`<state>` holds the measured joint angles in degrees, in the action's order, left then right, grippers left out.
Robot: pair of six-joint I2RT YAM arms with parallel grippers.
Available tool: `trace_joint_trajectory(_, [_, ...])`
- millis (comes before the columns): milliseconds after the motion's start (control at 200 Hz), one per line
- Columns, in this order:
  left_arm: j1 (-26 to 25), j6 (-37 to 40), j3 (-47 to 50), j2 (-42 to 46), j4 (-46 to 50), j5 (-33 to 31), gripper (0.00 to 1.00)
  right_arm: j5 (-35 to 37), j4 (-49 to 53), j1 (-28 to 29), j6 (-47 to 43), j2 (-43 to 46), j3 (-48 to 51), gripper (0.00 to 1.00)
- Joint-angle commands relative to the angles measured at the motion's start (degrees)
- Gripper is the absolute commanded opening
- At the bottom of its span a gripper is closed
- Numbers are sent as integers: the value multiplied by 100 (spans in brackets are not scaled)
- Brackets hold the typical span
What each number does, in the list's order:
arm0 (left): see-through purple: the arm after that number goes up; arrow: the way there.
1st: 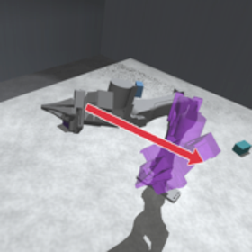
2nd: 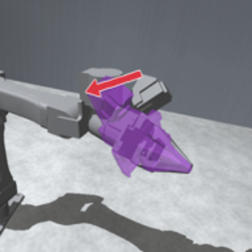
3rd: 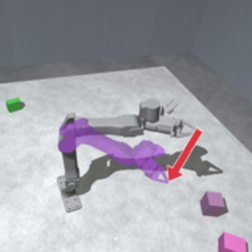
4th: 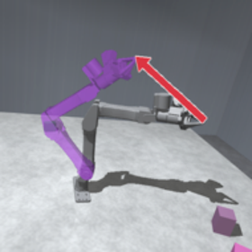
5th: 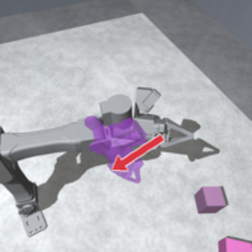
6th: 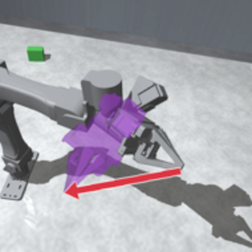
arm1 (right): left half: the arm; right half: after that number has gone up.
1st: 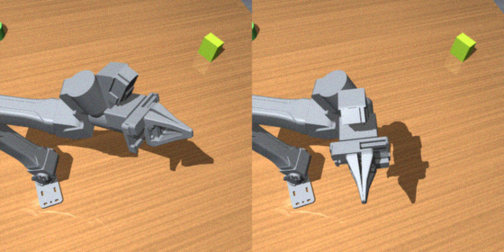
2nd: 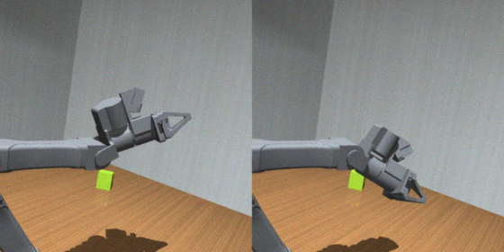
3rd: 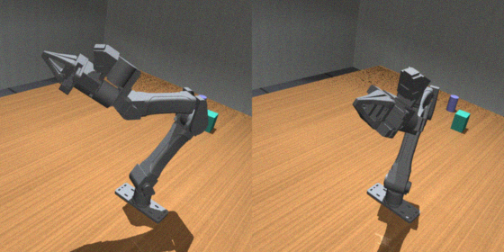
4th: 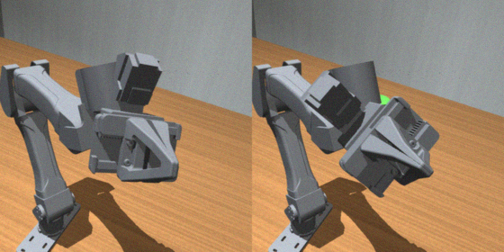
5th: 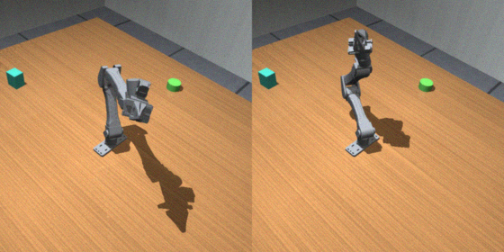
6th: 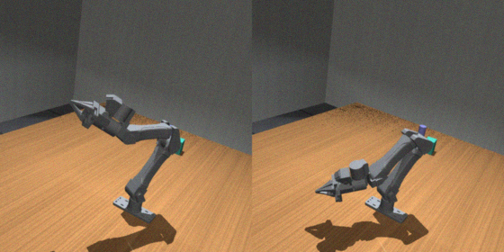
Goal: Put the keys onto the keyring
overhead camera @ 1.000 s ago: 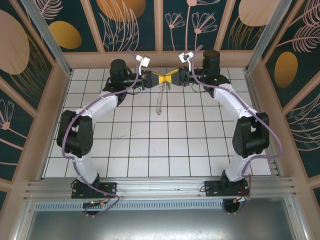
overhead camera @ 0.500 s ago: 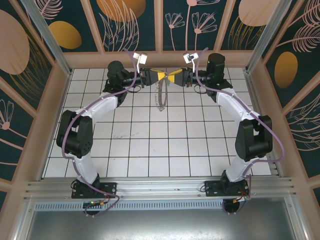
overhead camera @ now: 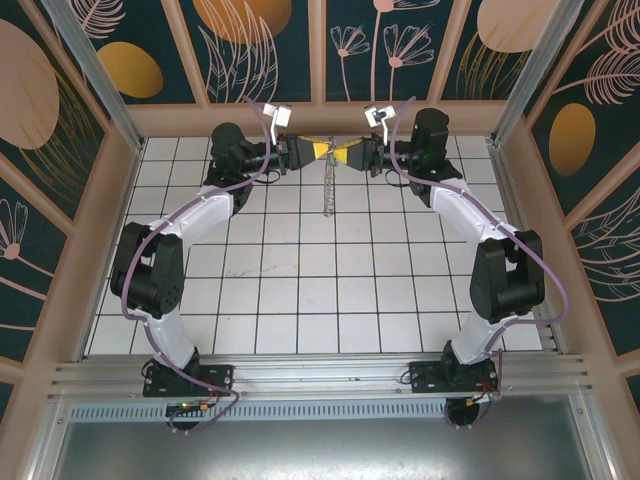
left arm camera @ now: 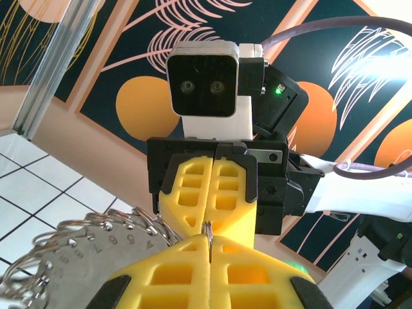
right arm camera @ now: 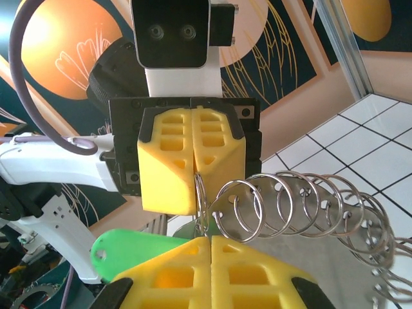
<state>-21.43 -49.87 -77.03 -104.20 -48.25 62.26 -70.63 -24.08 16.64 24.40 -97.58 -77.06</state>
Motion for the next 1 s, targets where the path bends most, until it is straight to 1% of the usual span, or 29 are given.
trace_joint_trajectory(0, [-19,-142,17,269,-538,-123,0,-91,-229,75,8,219,220,0])
trace_joint_trajectory(185, [-19,-343,57,309,-804,-214,0,18,-310,219,-6,377,467,0])
trace_joint_trajectory(380, [-27,-420,99,340,-923,-232,0,178,-554,440,131,313,525,0])
trace_joint_trajectory(636, [-67,-571,230,354,-1138,-323,0,548,-1258,577,754,141,609,0])
trace_joint_trajectory(671, [-63,-644,256,348,-1217,-369,0,634,-1329,571,835,154,658,7])
trace_joint_trajectory(741, [-63,-845,307,335,-1408,-511,0,831,-1318,564,882,274,791,25])
trace_joint_trajectory(771, [-63,-939,316,338,-1483,-568,0,933,-1282,541,873,366,877,30])
trace_joint_trajectory(841, [-63,-1138,379,335,-1655,-744,0,1249,-1347,439,923,677,1206,36])
trace_joint_trajectory(996, [-63,-1685,496,307,-2302,-983,0,1908,-1897,117,1406,1563,2061,40])
